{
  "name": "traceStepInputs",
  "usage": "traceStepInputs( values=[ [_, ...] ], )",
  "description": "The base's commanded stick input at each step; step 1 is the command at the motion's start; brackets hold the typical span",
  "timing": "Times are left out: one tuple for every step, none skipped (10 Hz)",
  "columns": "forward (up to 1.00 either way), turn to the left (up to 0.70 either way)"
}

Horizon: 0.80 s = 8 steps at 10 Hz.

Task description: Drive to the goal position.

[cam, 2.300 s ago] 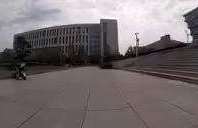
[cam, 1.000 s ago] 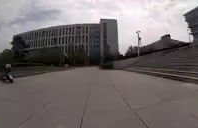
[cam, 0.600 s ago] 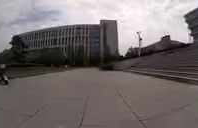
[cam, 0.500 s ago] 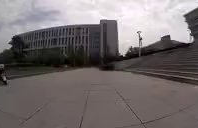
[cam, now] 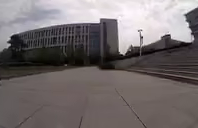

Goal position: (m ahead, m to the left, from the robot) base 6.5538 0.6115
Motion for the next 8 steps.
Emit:
traceStepInputs(
  values=[
    [0.66, 0.00],
    [0.66, 0.00],
    [0.66, 0.00],
    [0.66, 0.00],
    [0.66, 0.00],
    [0.66, 0.00],
    [0.66, 0.00],
    [0.66, 0.00]
  ],
)
